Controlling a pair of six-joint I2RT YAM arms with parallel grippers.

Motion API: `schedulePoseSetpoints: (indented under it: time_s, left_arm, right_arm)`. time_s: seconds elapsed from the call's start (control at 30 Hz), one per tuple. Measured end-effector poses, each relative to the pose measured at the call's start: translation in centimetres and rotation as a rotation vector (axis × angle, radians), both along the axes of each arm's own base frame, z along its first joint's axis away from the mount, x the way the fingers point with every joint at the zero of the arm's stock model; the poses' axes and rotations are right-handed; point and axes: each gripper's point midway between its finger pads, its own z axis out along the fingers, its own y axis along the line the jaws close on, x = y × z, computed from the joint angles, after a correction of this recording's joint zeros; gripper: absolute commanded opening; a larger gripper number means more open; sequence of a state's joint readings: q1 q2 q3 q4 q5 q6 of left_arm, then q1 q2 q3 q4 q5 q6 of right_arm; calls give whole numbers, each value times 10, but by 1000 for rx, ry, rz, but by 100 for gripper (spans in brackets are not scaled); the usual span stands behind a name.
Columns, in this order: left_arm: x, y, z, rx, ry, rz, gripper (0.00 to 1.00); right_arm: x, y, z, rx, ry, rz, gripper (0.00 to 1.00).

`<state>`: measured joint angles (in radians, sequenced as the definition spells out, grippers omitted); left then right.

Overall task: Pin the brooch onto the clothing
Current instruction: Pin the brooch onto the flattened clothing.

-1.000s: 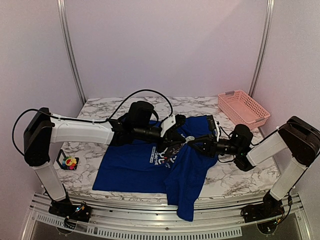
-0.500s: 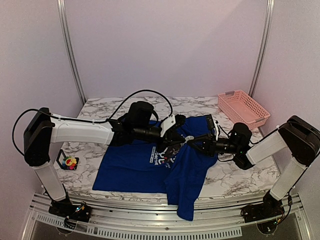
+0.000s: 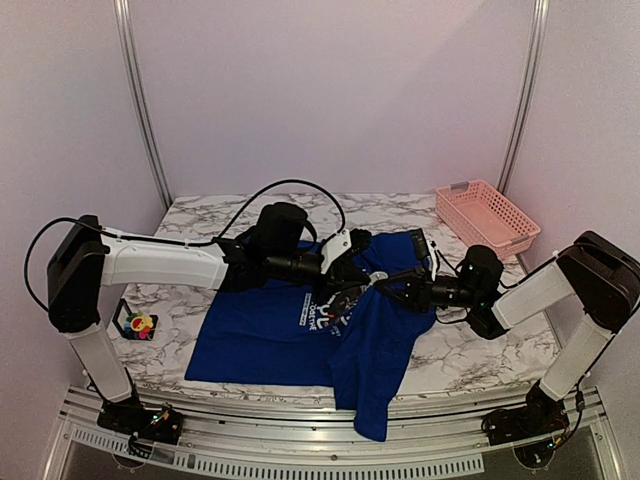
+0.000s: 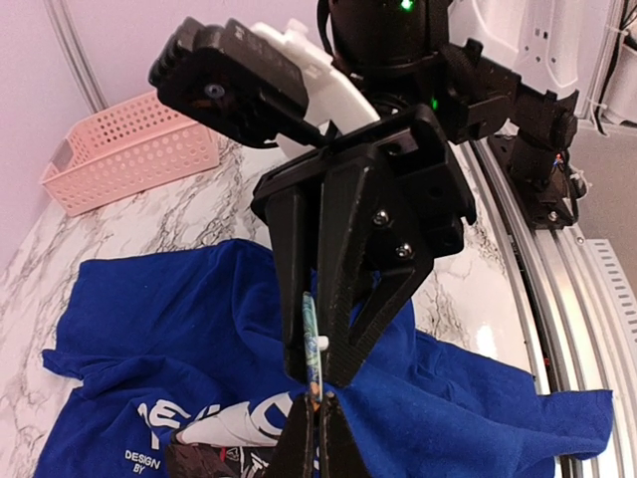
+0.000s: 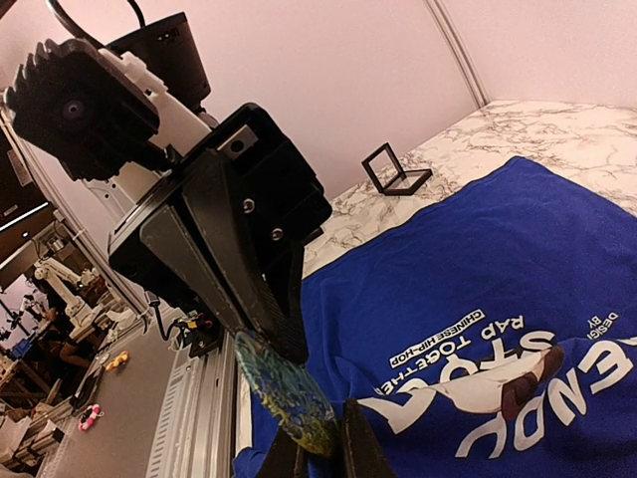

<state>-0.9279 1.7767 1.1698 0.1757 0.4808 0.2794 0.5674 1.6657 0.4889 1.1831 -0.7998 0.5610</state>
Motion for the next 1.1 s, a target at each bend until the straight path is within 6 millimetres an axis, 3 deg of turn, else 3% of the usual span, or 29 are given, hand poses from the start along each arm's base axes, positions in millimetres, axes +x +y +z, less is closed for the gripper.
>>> schedulePoseSetpoints:
  time_s: [0.6,0.93,1.1]
  left_arm:
    - [-6,-4,3,-14,-7,-23,0]
    - [-8,-4,1,-10,-7,-27,0]
    - [-8,-4,1,-10,-7,-28,0]
  right_arm:
    - [-6,-7,4,41,1,-8,17]
    - [-7,-10,2,41,7,-12,18]
    - [-7,-10,3,43,5,-13,24]
